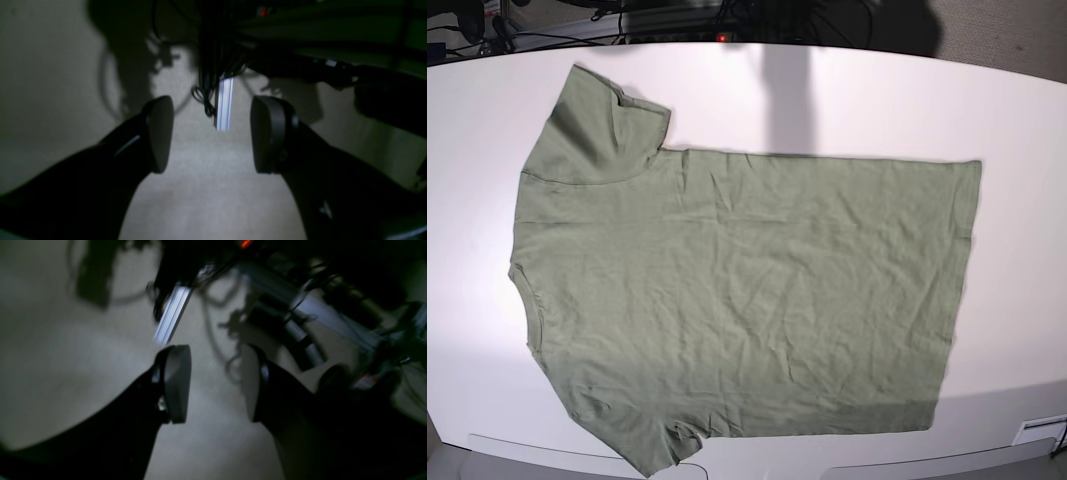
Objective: Fold the T-shirt properly
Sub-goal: 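Move both grippers down toward the shirt's sleeve and hem corners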
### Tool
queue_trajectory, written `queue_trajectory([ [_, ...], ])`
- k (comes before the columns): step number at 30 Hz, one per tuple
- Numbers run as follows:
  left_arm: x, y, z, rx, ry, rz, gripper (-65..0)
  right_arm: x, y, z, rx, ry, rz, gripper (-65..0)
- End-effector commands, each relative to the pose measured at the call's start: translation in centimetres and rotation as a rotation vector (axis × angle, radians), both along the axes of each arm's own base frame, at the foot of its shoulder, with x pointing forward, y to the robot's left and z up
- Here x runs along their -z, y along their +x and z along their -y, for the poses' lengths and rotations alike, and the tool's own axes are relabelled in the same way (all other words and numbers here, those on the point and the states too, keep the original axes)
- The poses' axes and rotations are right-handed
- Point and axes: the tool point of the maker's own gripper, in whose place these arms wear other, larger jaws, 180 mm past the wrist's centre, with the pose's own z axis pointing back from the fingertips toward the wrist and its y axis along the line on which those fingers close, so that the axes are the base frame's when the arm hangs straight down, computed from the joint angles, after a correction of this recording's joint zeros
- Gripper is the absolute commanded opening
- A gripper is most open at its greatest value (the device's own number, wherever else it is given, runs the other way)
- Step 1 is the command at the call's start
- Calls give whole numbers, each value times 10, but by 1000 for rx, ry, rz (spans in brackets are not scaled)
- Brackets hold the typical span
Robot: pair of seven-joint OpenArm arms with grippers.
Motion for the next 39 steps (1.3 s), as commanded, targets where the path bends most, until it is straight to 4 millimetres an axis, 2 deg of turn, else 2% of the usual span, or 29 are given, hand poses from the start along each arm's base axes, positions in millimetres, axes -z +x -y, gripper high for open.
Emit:
queue_trajectory([
  [1, -13, 3, 0, 4, -1, 31, -300, -9, 3, 1, 3, 9, 20, -387],
  [5, -42, 28, 6, 44, 3, 100, -300, -29, 44, 7, 23, 1, 137, -387],
  [11, -72, 64, 12, 83, 9, 195, -300, -67, 110, 6, -19, 22, 397, -387],
  [20, -103, 102, 12, 169, 84, 322, -300, -104, 177, -3, -79, 18, 624, -387],
  [23, -111, 110, 12, 190, 106, 353, -300, -113, 192, -9, -145, -6, 682, -387],
  [27, -119, 125, 16, 206, 99, 403, -300, -119, 206, -9, -370, -138, 734, -387],
  [31, -129, 142, 43, 383, -4, 493, -301, -131, 216, -9, -544, -204, 778, -387],
  [33, -136, 154, 49, 472, -23, 548, -301, -134, 220, -5, -619, -255, 781, -386],
  [36, -142, 176, 38, 574, 59, 622, -301, -137, 225, 3, -714, -333, 779, -385],
  [39, -144, 192, 23, 702, 190, 662, -301, -138, 228, 10, -764, -372, 770, -295],
])
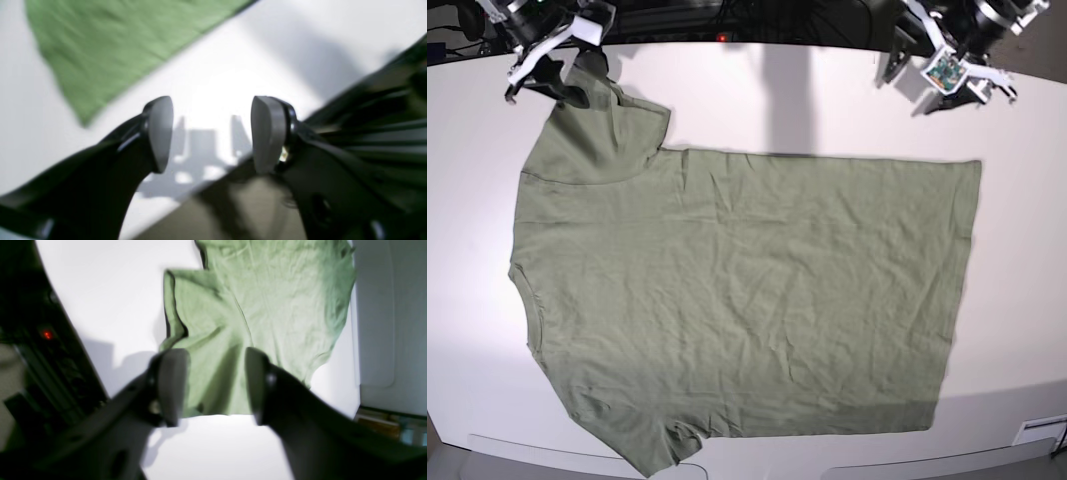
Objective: Fold the T-shirt properly
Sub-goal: 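Move both grippers down toward the shirt's sleeve and hem corners, then grasp the hem corner with left gripper, sleeve edge with right gripper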
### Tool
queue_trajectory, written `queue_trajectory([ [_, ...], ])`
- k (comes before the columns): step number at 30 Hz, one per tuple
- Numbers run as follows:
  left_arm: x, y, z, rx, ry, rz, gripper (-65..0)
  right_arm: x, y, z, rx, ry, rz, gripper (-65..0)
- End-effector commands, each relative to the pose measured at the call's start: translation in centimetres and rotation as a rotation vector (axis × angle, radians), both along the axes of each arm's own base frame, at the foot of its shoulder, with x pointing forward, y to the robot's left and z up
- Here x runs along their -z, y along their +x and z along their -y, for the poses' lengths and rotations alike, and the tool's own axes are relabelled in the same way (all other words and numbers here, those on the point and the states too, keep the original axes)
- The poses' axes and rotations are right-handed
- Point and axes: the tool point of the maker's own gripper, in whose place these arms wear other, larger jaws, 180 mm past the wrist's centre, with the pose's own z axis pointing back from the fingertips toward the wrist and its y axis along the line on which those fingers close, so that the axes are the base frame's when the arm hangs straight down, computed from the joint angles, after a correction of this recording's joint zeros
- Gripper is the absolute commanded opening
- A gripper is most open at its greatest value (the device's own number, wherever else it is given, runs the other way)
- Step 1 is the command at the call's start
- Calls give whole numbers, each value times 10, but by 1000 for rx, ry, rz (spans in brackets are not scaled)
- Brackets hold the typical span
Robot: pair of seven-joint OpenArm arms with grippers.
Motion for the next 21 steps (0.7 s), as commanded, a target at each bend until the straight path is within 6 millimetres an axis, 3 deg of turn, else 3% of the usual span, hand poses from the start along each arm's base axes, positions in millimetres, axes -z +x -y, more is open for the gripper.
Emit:
queue_trajectory([
  [1, -8, 4, -1, 34, 27, 41, -301, -8, 4, -1, -15, 1, 23, -252],
  [3, -9, 11, -12, 95, 128, 84, -300, -8, 10, 8, 25, -25, 31, -186],
  [5, -13, 19, -21, 143, 209, 132, -300, -13, 20, 25, 114, -72, 78, -182],
  [9, -22, 34, -36, 198, 308, 198, -277, -37, 42, 31, 162, -58, 235, -182],
  [13, -32, 43, -38, 265, 323, 259, -277, -55, 51, 38, 219, -46, 344, -182],
  [18, -26, 51, -60, 337, 439, 251, -277, -36, 37, 57, 379, -105, 260, -183],
  [21, -23, 60, -72, 362, 457, 259, -278, -27, 28, 50, 380, -95, 214, -183],
])
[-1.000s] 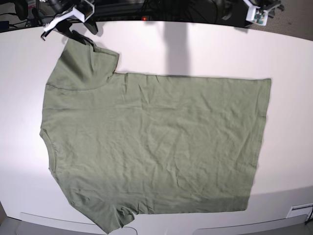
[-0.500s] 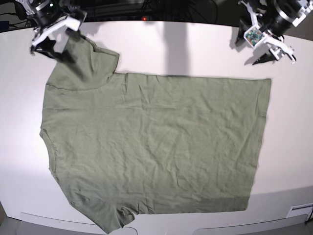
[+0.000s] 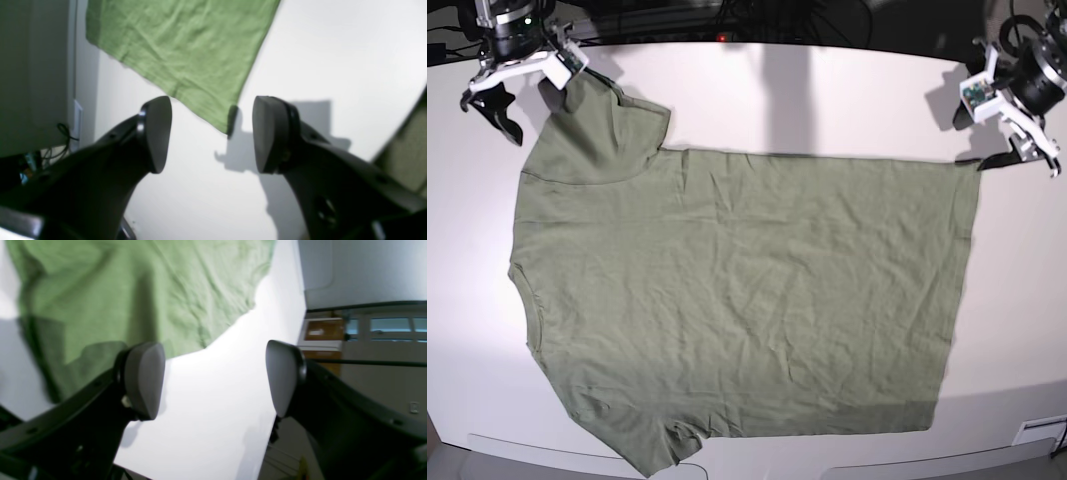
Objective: Fold the T-shirt properly
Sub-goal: 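Grasp the hem corner with left gripper, sleeve edge with right gripper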
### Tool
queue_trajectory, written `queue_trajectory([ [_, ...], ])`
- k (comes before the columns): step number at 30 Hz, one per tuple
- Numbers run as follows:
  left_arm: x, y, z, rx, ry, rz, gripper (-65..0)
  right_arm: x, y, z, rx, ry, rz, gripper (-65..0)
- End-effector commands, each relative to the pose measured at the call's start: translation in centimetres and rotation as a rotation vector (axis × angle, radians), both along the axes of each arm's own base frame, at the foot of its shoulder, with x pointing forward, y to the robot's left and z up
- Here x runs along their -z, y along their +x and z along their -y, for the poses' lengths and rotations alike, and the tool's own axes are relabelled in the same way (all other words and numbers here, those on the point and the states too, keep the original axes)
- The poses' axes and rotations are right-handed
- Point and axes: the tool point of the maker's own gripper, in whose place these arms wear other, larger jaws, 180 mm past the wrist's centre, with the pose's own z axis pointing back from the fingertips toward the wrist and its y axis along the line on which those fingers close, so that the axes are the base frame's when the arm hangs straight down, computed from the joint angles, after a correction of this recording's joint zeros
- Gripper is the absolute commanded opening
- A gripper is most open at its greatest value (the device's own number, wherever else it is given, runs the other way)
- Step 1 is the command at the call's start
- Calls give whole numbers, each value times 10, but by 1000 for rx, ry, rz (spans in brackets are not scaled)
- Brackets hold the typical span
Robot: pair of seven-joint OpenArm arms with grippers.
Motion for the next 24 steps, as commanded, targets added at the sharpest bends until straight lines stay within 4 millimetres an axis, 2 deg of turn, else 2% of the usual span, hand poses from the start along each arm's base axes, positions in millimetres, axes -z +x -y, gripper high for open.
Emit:
queue_trajectory([
  [1, -8, 10, -4, 13, 5, 35, -281, -7, 2, -5, -14, 6, 32, -183],
  [5, 5, 24, -14, 9, 26, 22, -281, -2, -3, -16, -7, 46, 26, -183],
  [13, 69, 31, -11, -52, 86, -78, -281, 13, -20, -38, 2, 105, -37, -183],
  [18, 91, 39, -7, -55, 130, -104, -281, 20, -29, -55, -24, 142, -68, -183],
  [21, 102, 44, -16, -45, 182, -114, -281, 19, -30, -62, -65, 116, -62, -183],
  [24, 112, 47, -33, -47, 237, -134, -281, 19, -30, -64, -83, 102, -57, -183],
])
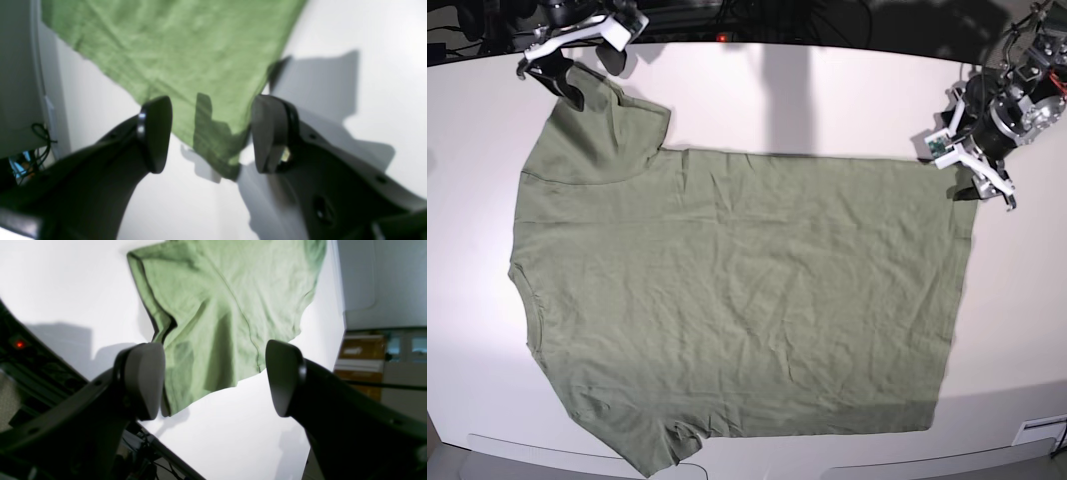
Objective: Fold the T-shirt properly
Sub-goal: 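Grasp the hem corner with left gripper, sleeve edge with right gripper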
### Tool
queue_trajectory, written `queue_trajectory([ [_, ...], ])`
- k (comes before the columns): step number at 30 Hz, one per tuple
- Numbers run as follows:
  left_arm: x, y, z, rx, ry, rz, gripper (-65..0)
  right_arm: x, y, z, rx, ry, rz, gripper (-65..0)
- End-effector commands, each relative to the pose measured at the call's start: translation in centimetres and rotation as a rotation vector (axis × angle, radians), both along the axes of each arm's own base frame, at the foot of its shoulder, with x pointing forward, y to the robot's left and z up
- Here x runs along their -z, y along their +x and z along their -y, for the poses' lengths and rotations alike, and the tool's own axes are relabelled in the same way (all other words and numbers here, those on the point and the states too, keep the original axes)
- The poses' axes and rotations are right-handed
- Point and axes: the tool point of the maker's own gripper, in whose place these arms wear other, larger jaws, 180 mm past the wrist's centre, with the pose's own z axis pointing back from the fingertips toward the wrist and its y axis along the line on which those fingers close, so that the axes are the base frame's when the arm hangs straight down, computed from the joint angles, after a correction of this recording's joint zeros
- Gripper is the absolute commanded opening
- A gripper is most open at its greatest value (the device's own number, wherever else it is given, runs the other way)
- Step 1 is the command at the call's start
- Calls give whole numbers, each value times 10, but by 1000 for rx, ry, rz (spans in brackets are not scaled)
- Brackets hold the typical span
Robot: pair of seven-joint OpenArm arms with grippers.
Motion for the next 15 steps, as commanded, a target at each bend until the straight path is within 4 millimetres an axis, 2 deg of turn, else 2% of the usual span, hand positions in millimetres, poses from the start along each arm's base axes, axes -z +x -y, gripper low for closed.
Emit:
queue_trajectory([
  [1, 7, -4, -23, -11, 85, -34, -281, -7, 2, -2, -14, 2, 28, -183],
  [10, 34, -38, -50, 28, 177, -154, -281, -8, 4, 0, -5, -2, 31, -183],
  [15, 36, -43, -61, 16, 221, -174, -281, -8, 4, 0, -5, -3, 31, -183],
])
